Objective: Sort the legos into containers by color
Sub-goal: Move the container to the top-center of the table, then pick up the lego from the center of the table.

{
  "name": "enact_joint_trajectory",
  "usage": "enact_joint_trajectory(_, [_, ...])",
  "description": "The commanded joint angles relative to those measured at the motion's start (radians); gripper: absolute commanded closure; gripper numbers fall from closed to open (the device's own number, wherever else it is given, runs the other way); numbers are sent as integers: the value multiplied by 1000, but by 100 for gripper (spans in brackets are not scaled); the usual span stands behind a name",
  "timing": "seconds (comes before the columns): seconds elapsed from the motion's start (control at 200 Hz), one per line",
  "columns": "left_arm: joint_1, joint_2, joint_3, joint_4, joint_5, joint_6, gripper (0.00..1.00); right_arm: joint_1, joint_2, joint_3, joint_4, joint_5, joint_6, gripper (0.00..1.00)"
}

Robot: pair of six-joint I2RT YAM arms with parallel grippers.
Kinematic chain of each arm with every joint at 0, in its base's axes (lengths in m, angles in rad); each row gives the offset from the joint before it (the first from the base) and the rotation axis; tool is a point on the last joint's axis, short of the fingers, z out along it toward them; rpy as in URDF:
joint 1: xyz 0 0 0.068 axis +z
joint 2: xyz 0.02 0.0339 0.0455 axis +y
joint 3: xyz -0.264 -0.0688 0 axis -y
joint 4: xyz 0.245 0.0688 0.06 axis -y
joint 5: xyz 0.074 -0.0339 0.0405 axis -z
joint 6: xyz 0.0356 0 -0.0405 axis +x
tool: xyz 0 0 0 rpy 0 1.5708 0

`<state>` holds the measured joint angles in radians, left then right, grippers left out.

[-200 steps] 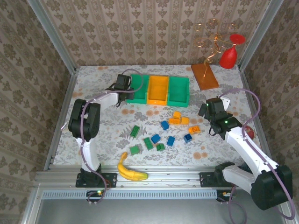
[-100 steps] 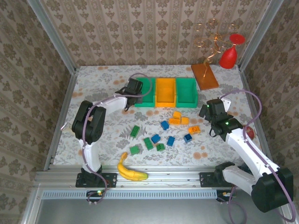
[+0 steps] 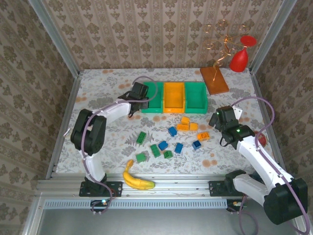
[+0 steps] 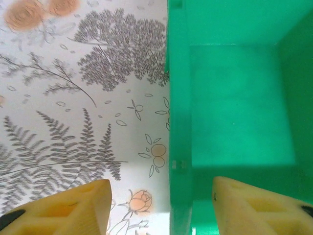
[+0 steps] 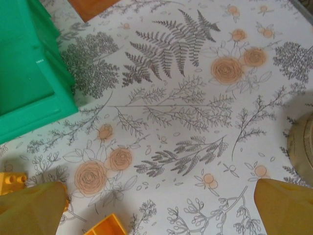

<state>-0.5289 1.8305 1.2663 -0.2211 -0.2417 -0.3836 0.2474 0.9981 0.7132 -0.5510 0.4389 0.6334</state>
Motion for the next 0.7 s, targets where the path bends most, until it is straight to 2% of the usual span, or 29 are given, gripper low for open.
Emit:
enact_joint_trajectory(0.0, [3, -110, -34, -30, 10, -8, 38, 9, -18, 15, -78, -25, 60, 0])
enact_joint_trajectory(0.24, [3, -302, -179, -93, 15, -3, 27, 15, -10, 36, -124, -36, 115, 0])
enact_joint_trajectory(0.41, [-3, -427, -307, -149, 49, -24, 16, 23, 5, 53, -161, -20, 147, 0])
enact_joint_trajectory(0.51, [-31, -483, -359, -195, 52, -26, 11, 31, 16, 57, -173, -13, 163, 0])
enact_joint_trajectory(0.695, [-116, -529, -417, -296, 58, -30, 11, 50, 61, 76, -204, 1, 191, 0])
